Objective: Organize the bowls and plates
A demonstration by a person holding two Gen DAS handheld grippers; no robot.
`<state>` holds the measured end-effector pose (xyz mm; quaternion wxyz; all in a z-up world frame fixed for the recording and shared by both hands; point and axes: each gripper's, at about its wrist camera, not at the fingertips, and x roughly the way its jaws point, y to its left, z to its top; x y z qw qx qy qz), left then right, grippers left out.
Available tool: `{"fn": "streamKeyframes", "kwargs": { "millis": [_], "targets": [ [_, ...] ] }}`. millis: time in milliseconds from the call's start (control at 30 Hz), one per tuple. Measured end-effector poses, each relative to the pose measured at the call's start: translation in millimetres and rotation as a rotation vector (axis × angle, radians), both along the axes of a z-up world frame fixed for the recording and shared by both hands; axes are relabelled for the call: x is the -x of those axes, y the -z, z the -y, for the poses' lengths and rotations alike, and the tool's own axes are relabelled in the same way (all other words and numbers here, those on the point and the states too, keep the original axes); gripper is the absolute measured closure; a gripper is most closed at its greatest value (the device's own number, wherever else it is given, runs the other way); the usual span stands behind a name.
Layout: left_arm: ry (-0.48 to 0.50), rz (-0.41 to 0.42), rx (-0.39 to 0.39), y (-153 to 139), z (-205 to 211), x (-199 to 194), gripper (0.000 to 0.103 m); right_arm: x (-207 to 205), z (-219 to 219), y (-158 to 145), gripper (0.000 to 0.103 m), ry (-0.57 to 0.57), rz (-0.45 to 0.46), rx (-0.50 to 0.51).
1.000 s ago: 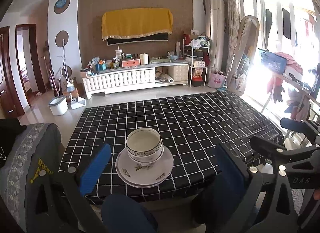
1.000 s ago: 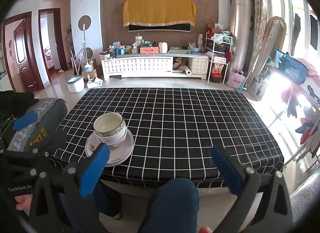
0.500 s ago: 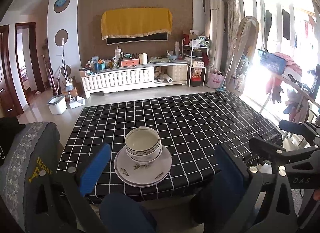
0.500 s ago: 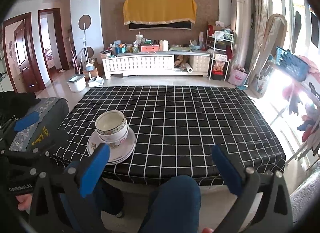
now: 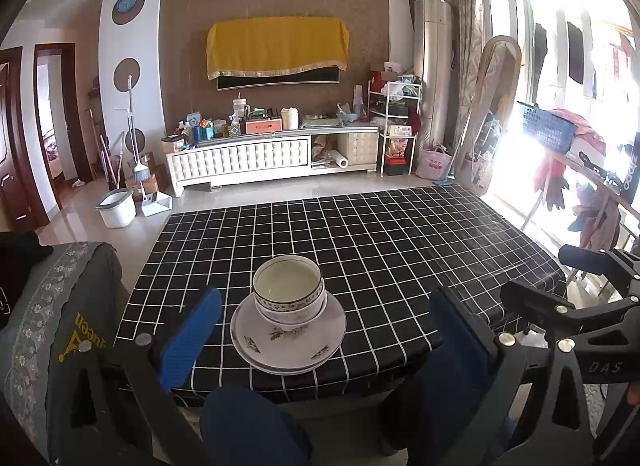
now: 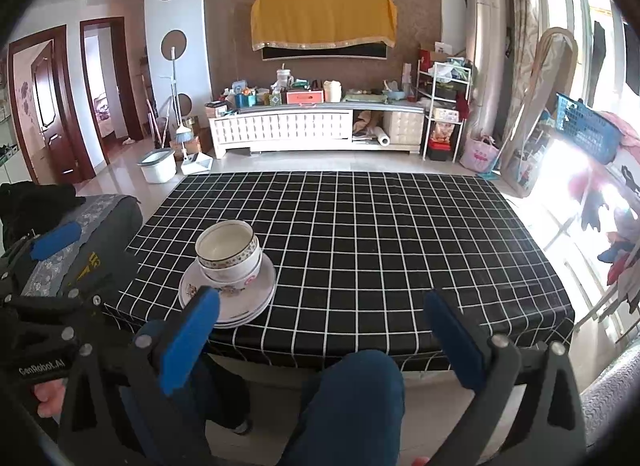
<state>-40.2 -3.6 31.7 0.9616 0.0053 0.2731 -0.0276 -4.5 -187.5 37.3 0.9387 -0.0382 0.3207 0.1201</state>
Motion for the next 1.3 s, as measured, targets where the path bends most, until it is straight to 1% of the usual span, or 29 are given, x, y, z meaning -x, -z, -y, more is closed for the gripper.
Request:
{"fn": "streamKeyframes", "kwargs": {
  "millis": [267, 1033, 1300],
  "targets": [
    [-0.002, -0.004, -0.001, 1.5, 0.8, 1.7, 0.000, 0.4, 3.1, -1.1, 0.000, 0.002, 0.000, 0.002],
    [0.014, -0.021, 0.030, 1.7, -5.2, 1.4, 0.000, -0.7, 2.3, -5.1, 0.000, -0.020, 0.014, -0.003],
    [0.002, -0.013, 0.019, 1.7, -4.5, 3.0, 0.000, 0.6, 1.2, -4.7, 0.000, -0.022, 0.015, 0.001]
  ]
}}
